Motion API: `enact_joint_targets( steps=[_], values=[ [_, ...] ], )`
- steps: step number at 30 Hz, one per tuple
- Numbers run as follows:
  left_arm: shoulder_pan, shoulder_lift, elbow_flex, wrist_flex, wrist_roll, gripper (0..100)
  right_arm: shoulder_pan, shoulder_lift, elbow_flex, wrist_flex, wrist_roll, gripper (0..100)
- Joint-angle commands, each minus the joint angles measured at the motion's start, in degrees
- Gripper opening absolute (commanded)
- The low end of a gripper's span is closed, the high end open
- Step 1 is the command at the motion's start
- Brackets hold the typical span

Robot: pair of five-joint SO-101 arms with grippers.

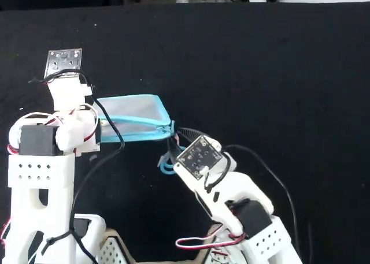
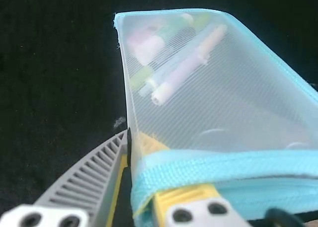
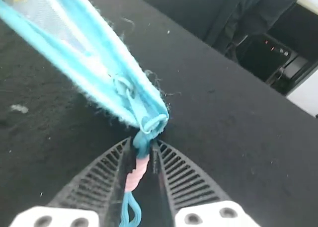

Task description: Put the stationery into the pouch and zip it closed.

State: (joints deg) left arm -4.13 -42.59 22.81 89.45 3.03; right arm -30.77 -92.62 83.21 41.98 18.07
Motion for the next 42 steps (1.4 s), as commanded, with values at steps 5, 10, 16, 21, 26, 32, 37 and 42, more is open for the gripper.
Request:
enact_joint_targets(
  steps=[5,10,16,21,26,32,37,42],
  values=[
    [-0.75,0.35,0.31,0.35,0.18,3,0.62,-4.97,-5.14,6.07,0.35,1.8],
    [-0.75,0.35,0.31,0.35,0.18,3,0.00,-18.24,-6.81,14.95,0.18,1.8],
    [-0.75,0.35,0.31,0.35,0.18,3,-7.12,-18.33,-4.18,13.45,0.09,1.8],
    [-0.75,0.35,0.31,0.35,0.18,3,-5.63,-18.33,-7.43,13.63,-0.09,1.8],
    [-0.75,0.35,0.31,0.35,0.18,3,-5.45,-18.33,-10.15,17.67,-0.09,3.3],
    [-0.75,0.35,0.31,0.35,0.18,3,-2.46,-18.24,-9.80,18.20,-0.09,19.3],
    [-0.75,0.35,0.31,0.35,0.18,3,0.18,-17.80,-4.62,10.73,0.18,18.7],
    [-0.75,0.35,0.31,0.35,0.18,3,0.35,-17.80,3.65,-0.44,0.18,16.8]
  ],
)
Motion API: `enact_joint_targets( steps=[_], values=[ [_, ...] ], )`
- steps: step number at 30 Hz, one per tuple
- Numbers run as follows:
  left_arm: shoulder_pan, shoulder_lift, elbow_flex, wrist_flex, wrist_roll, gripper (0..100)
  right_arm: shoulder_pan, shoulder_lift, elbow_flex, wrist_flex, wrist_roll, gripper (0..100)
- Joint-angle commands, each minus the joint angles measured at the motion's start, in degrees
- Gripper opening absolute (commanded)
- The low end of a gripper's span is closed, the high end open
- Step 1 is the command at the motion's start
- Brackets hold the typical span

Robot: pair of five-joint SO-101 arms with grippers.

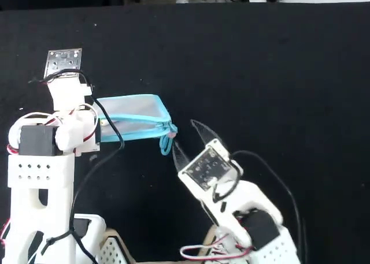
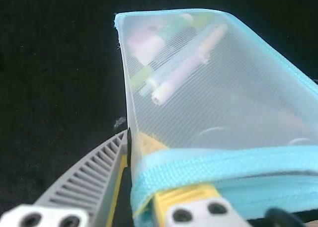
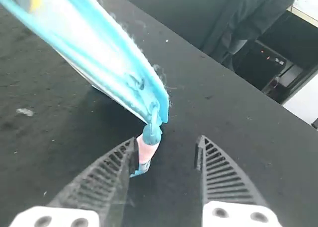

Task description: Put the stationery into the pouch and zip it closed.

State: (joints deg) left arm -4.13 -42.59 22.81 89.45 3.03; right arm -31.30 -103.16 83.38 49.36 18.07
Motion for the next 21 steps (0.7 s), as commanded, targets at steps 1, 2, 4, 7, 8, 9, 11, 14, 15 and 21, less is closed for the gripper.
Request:
enact_joint_targets(
  steps=[1,2,4,7,8,9,11,14,15,21],
  values=[
    [-0.75,0.35,0.31,0.35,0.18,3,0.88,-7.25,4.00,-8.97,0.18,16.2],
    [-0.75,0.35,0.31,0.35,0.18,3,0.88,-7.25,4.18,-9.67,0.18,15.8],
    [-0.75,0.35,0.31,0.35,0.18,3,0.88,-7.25,4.35,-10.29,0.09,15.5],
    [-0.75,0.35,0.31,0.35,0.18,3,0.79,-7.25,4.44,-10.37,0.26,15.6],
    [-0.66,0.35,0.31,0.35,0.18,3,0.79,-7.25,4.44,-10.37,0.26,15.5],
    [-0.57,0.35,0.31,0.35,0.18,3,0.79,-7.25,4.44,-10.37,0.35,15.5],
    [-0.48,0.35,0.31,0.35,0.18,3,0.79,-7.25,4.53,-10.46,0.44,15.5],
    [-0.48,0.35,0.31,0.35,0.18,3,0.79,-7.25,4.62,-10.46,0.44,15.5],
    [-0.48,0.35,0.31,0.35,0.18,3,0.79,-7.25,4.62,-10.46,0.44,15.5],
    [-0.57,0.35,0.31,0.35,0.18,3,0.79,-7.25,6.81,-13.80,0.44,15.5]
  ],
)
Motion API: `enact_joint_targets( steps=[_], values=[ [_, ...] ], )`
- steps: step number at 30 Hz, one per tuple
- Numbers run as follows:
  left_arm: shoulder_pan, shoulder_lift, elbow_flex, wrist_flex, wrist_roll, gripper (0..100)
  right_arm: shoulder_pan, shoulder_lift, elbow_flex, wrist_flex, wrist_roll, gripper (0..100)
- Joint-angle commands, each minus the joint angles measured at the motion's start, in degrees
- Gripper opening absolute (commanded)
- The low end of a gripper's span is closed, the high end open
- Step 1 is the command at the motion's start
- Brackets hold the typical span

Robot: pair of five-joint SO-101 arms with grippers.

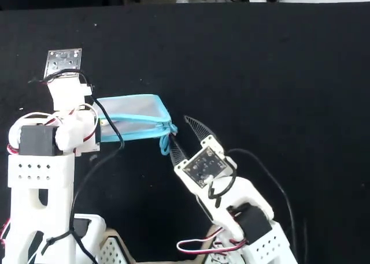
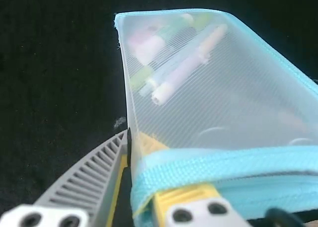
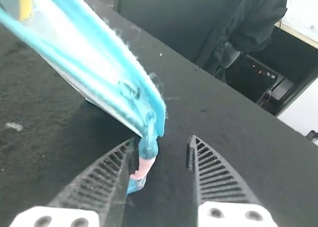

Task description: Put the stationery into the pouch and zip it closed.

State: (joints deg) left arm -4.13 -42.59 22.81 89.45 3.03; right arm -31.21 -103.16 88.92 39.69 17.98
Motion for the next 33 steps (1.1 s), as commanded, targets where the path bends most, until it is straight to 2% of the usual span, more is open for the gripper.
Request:
enact_joint_targets(
  steps=[1,6,11,17,24,28,33],
  values=[
    [-0.57,0.35,0.31,0.35,0.18,3,0.70,-7.25,1.89,-4.92,0.53,15.4],
    [-0.75,0.35,0.31,0.35,0.18,3,0.79,-7.25,1.45,-5.01,0.44,14.7],
    [-0.75,0.35,0.31,0.35,0.18,3,0.79,-7.25,0.48,-4.13,0.44,0.5],
    [-0.75,0.35,0.31,0.35,0.18,3,0.97,-7.25,-1.45,-2.55,0.35,1.1],
    [-0.75,0.35,0.31,0.35,0.18,3,0.26,-7.25,-10.86,9.23,0.00,1.1],
    [-0.66,0.35,0.31,0.35,0.18,3,-2.55,-7.69,-11.47,10.20,0.00,1.1],
    [-0.75,0.35,0.31,0.35,0.18,3,-2.73,-7.69,-14.46,11.08,0.00,1.1]
  ],
)
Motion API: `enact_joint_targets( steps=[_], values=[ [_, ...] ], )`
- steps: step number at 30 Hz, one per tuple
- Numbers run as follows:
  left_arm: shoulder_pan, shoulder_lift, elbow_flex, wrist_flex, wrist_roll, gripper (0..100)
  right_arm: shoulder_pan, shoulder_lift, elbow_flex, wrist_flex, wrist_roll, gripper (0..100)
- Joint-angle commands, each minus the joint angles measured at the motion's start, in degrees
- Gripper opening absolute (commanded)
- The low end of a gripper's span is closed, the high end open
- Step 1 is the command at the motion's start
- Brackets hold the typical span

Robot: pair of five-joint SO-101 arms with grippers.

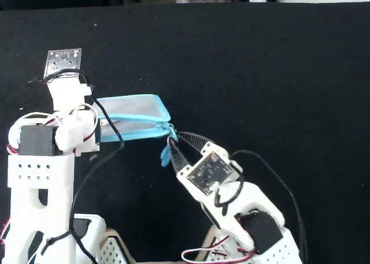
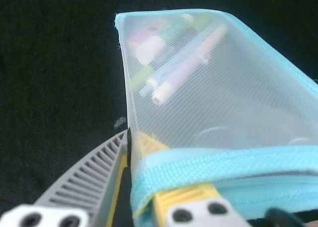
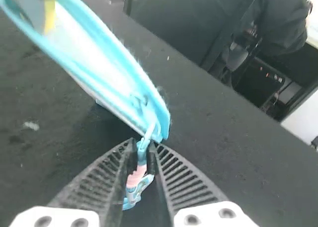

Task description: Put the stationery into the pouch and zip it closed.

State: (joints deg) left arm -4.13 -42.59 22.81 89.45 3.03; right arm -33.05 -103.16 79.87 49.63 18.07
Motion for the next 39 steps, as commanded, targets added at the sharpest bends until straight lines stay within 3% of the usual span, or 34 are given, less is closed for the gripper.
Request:
enact_joint_targets(
  steps=[1,5,14,19,25,32,39],
  values=[
    [-0.66,0.35,0.31,0.35,0.18,3,-1.05,-7.69,-6.37,2.20,-0.18,1.1],
    [-0.40,0.35,0.31,0.35,0.18,3,-5.19,-7.78,-7.96,5.54,-3.87,1.1],
    [-0.57,0.35,0.31,0.35,0.18,3,-13.98,-7.78,-5.49,5.54,-4.04,1.1],
    [-0.57,0.35,0.31,0.35,0.18,3,-12.48,-7.78,-2.51,2.55,-4.40,1.6],
    [-0.48,0.35,0.31,0.35,0.18,3,-8.35,-7.78,-1.01,0.00,-4.48,12.9],
    [-0.40,0.35,0.31,0.35,0.18,3,-7.12,-7.78,-0.92,-0.18,-4.75,13.3],
    [-0.40,0.35,0.31,0.35,0.18,3,-4.75,-7.69,0.31,-2.55,-10.20,13.5]
  ],
)
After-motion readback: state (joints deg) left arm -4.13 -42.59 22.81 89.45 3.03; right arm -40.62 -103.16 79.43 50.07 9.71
